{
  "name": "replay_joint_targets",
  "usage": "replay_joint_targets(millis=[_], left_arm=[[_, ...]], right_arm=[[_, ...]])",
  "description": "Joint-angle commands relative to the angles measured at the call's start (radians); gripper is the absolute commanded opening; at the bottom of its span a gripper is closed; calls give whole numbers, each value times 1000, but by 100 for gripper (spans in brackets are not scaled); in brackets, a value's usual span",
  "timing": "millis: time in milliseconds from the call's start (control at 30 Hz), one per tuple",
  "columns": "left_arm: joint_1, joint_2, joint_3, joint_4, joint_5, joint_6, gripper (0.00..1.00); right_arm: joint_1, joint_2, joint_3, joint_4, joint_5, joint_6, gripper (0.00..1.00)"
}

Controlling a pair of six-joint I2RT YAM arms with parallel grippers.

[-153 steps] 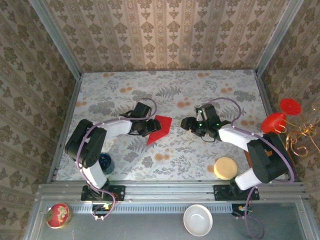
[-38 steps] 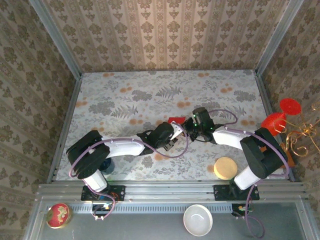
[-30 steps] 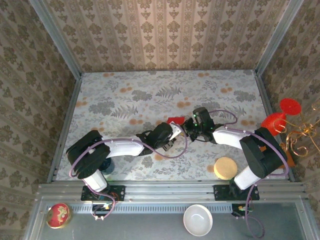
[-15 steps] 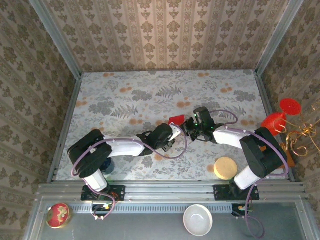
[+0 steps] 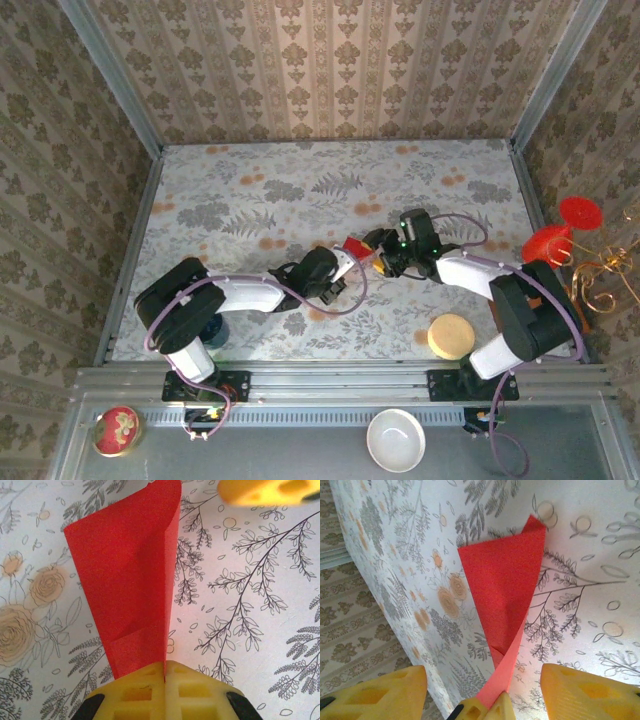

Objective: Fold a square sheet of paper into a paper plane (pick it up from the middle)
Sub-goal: Fold the wing for the fifth time at the center of the table.

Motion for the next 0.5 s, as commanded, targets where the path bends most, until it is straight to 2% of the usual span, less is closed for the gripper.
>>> replay_joint_targets(millis=[0,233,467], left_arm=[[24,-25,-33,56,83,-87,4],[70,-26,-110,175,184,-219,4],[117,-51,-127,191,271,-304,2]], right_arm=[[-14,-37,1,-64,40,-89,64],[-21,-77,-36,-85,87,-128,65],[-23,-85,-45,-91,88,-185,65]])
